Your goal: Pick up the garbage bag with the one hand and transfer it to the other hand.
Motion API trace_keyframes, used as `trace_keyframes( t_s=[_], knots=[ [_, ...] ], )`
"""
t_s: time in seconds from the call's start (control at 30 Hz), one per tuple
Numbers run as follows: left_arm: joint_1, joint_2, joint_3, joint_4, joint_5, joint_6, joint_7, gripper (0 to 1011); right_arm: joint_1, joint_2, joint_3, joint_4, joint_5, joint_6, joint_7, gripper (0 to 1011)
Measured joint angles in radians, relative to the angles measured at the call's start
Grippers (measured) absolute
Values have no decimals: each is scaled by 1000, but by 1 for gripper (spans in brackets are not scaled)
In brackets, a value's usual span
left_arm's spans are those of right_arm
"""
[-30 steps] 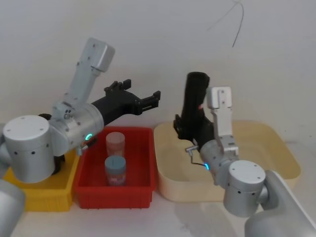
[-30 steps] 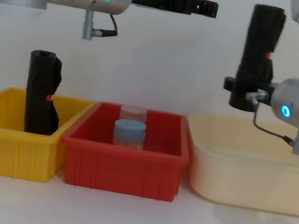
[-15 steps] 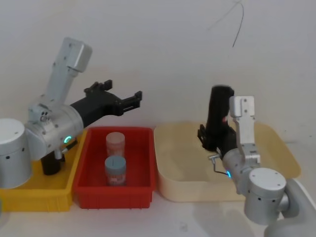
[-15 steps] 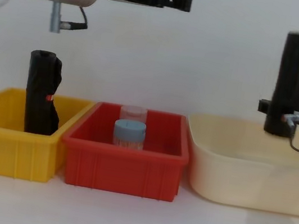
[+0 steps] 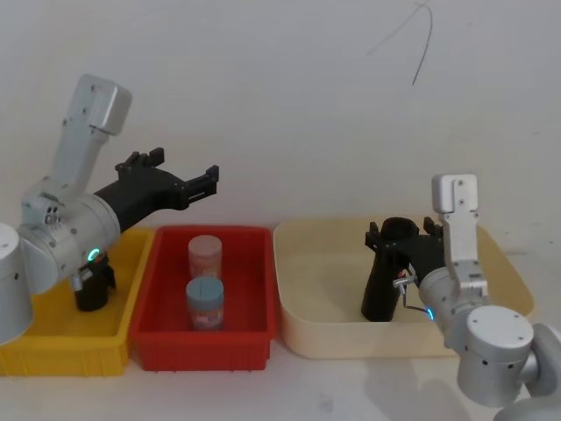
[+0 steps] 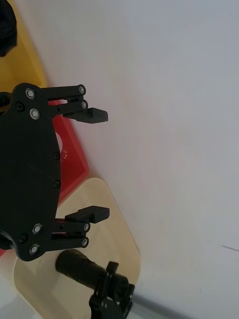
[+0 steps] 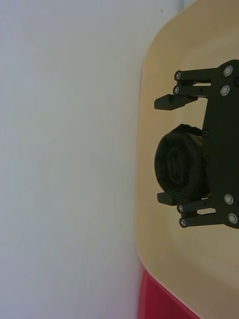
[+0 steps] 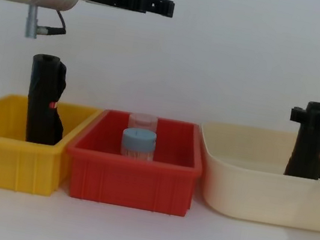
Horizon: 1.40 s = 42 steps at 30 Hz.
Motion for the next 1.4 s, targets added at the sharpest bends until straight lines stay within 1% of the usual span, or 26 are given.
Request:
trace_keyframes(
  t_s=[0.23, 0.4, 0.57, 0.6, 0.67, 0.83, 0.87, 0.97, 1.07, 1.1, 1.17, 1.2, 1.33, 1.37, 1.4],
  knots=[
    [7, 6, -6, -5, 2, 3, 11, 1001, -17, 9, 13, -40, 2, -2, 13, 1001],
    [10, 9, -8, -7, 3, 4, 16, 1001, -35, 17, 28, -97, 13, 3, 33, 1001],
    [12, 11, -10, -8, 3, 5, 20, 1001, -64, 29, 39, -180, 32, 26, 67, 1001],
    [12, 11, -10, -8, 4, 5, 20, 1001, -64, 29, 39, -180, 32, 26, 67, 1001],
    [12, 11, -10, -9, 4, 5, 20, 1001, -81, 39, 41, -227, 46, 44, 93, 1001],
    [13, 12, -11, -9, 4, 6, 22, 1001, -116, 61, 39, -303, 64, 77, 133, 1001],
    [13, 12, -11, -9, 4, 6, 23, 1001, -127, 68, 36, -324, 69, 87, 146, 1001],
    [14, 12, -12, -10, 5, 6, 23, 1001, -144, 81, 29, -357, 76, 105, 168, 1001],
    [14, 13, -12, -10, 5, 6, 24, 1001, -163, 94, 15, -393, 83, 126, 196, 1002],
    [14, 13, -12, -10, 5, 6, 24, 1001, -172, 102, 6, -412, 86, 135, 208, 1001],
    [14, 13, -12, -10, 5, 6, 24, 1001, -184, 112, -8, -434, 88, 150, 228, 1002],
    [14, 13, -12, -11, 5, 6, 24, 1001, -184, 112, -8, -434, 88, 150, 228, 1001],
    [14, 13, -13, -11, 5, 6, 25, 1001, -201, 130, -46, -473, 90, 171, 262, 1001],
    [15, 13, -13, -11, 5, 6, 25, 1001, -201, 130, -46, -473, 90, 171, 262, 1001],
    [15, 13, -13, -11, 5, 6, 25, 1001, -204, 133, -59, -482, 89, 177, 271, 1001]
  ],
)
